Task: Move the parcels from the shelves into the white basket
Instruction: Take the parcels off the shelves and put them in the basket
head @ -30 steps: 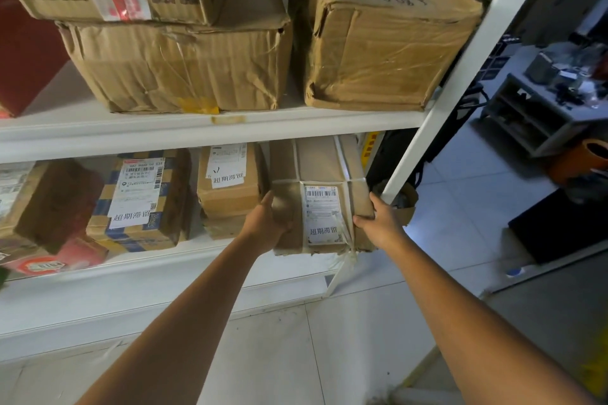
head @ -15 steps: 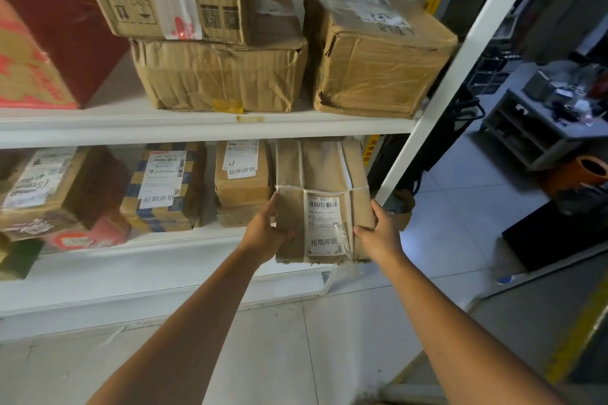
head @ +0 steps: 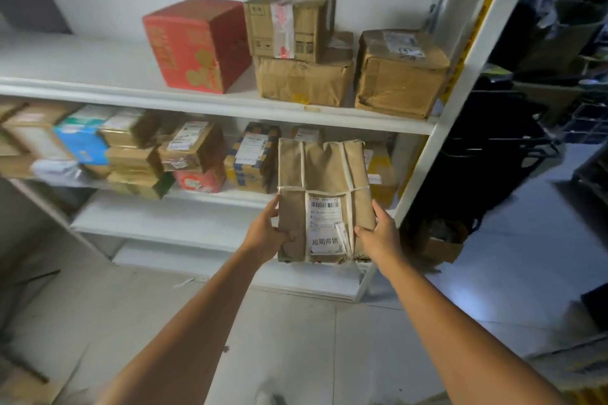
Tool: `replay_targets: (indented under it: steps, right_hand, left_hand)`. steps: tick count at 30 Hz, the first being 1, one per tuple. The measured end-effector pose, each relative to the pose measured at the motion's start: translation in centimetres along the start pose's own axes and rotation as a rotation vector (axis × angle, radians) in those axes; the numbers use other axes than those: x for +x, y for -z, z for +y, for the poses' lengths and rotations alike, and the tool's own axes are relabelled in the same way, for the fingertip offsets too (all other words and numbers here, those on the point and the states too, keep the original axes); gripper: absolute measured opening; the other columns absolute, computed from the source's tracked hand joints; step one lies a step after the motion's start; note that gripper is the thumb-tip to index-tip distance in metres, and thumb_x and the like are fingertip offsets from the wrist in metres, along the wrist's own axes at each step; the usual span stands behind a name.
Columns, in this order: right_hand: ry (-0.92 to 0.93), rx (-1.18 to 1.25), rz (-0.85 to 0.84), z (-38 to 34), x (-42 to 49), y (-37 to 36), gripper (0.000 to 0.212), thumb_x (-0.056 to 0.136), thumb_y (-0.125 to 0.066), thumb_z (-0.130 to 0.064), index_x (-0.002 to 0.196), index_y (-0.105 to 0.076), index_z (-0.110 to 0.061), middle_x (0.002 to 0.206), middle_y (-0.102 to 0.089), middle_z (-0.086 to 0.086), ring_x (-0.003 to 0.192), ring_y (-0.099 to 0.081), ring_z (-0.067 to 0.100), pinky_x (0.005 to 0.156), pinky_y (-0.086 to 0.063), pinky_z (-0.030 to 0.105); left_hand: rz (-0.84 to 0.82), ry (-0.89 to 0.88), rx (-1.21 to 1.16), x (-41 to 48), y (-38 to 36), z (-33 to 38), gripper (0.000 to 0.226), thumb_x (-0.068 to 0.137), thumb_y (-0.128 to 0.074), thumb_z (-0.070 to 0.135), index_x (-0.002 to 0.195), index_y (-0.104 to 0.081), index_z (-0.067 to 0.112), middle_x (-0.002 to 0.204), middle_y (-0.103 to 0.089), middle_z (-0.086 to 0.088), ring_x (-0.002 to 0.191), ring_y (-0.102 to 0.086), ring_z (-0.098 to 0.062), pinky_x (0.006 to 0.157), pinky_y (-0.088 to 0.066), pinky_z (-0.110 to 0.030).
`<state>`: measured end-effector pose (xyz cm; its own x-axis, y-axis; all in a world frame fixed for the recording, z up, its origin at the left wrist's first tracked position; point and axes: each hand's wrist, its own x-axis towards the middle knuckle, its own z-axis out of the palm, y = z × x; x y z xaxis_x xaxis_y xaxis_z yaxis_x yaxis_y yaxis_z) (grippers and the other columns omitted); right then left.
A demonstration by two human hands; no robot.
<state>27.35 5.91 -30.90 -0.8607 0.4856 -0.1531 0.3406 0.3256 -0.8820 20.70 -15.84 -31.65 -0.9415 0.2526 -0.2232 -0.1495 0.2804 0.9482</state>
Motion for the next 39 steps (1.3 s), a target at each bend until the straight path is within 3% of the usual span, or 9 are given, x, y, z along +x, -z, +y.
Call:
replay_targets:
  steps: [5,9,13,17,21,26,30,34,39]
  right_hand:
    - [0.116,-0.030,-0.159,-4.4,-1.0,-6.4,0.075,0.088,-0.065,-0.004,0.152,-0.028,-0.016,0.149,-0.042,0.007,0.133,-0.045,0.024,0.111,-0.038,0.041]
    - [0.207,-0.058,-0.318,-8.7,-1.1,-13.9,0.074,0.089,-0.064,-0.004,0.152,-0.027,-0.018,0.149,-0.041,0.007,0.133,-0.044,0.025,0.111,-0.039,0.044]
    - [0.318,-0.056,-0.487,-12.6,-1.8,-21.8,0.072,0.087,-0.060,0.001,0.151,-0.031,-0.018,0.148,-0.044,0.006,0.129,-0.048,0.023,0.108,-0.043,0.043]
    - [0.396,-0.060,-0.676,-15.5,-3.4,-28.3,0.071,0.087,-0.060,0.001,0.149,-0.034,-0.020,0.144,-0.048,0.004,0.125,-0.051,0.021,0.106,-0.044,0.042]
    - [0.481,-0.081,-0.870,-17.3,-5.5,-33.3,0.070,0.087,-0.063,-0.001,0.149,-0.034,-0.018,0.142,-0.049,0.008,0.125,-0.051,0.025,0.105,-0.045,0.041]
    - [0.606,-0.110,-1.184,-18.5,-7.9,-37.0,0.073,0.085,-0.067,-0.003,0.149,-0.035,-0.016,0.138,-0.052,0.010,0.122,-0.055,0.027,0.101,-0.047,0.047]
    - [0.669,-0.131,-1.450,-18.8,-11.1,-37.5,0.075,0.085,-0.068,-0.002,0.150,-0.033,-0.017,0.139,-0.052,0.006,0.120,-0.055,0.022,0.101,-0.049,0.046]
    - [0.696,-0.177,-1.704,-17.3,-15.3,-36.6,0.074,0.085,-0.067,0.001,0.149,-0.035,-0.021,0.132,-0.055,0.001,0.112,-0.057,0.017,0.100,-0.050,0.044]
    - [0.824,-0.283,-1.929,-13.1,-22.2,-34.5,0.076,0.082,-0.070,0.001,0.148,-0.036,-0.018,0.134,-0.054,-0.001,0.119,-0.054,0.016,0.108,-0.043,0.041]
  left_hand:
    - [0.205,0.012,-0.010,-3.0,7.3,-1.2,0.092,0.077,-0.065,-0.013,0.150,-0.027,0.027,0.128,-0.054,-0.007,0.101,-0.064,-0.030,0.082,-0.057,-0.047]
    - [0.389,0.044,-0.086,-5.0,14.2,-2.8,0.090,0.078,-0.060,-0.017,0.150,-0.026,0.025,0.127,-0.051,-0.009,0.082,-0.063,-0.015,0.063,-0.057,-0.028]
    - [0.560,0.076,-0.114,-7.4,21.1,-5.2,0.091,0.078,-0.061,-0.015,0.150,-0.026,0.028,0.129,-0.050,-0.006,0.089,-0.065,-0.024,0.070,-0.058,-0.038]
    - [0.741,0.127,-0.131,-10.9,25.9,-7.2,0.093,0.076,-0.064,-0.013,0.148,-0.028,0.034,0.126,-0.050,-0.001,0.074,-0.068,-0.015,0.061,-0.056,-0.028]
    - [0.933,0.150,-0.123,-15.0,28.3,-8.5,0.093,0.074,-0.067,-0.013,0.148,-0.029,0.030,0.125,-0.053,-0.004,0.079,-0.066,-0.015,0.067,-0.058,-0.029]
    - [1.183,0.183,-0.155,-20.3,26.5,-8.8,0.089,0.076,-0.067,-0.011,0.139,-0.032,0.042,0.116,-0.056,0.013,0.099,-0.062,-0.016,0.066,-0.054,-0.017]
    - [1.480,0.299,-0.166,-24.4,21.3,-8.3,0.086,0.075,-0.070,-0.010,0.147,-0.033,0.021,0.129,-0.055,0.000,0.102,-0.059,-0.006,0.075,-0.050,-0.011]
    - [1.658,0.403,-0.198,-28.8,14.7,-8.0,0.088,0.075,-0.072,-0.009,0.149,-0.030,0.013,0.135,-0.054,-0.010,0.122,-0.054,-0.021,0.104,-0.044,-0.041]
    - [1.931,0.509,-0.335,-34.1,6.2,-8.5,0.085,0.078,-0.069,-0.010,0.147,-0.033,0.024,0.132,-0.056,-0.005,0.117,-0.056,-0.019,0.090,-0.053,-0.030]
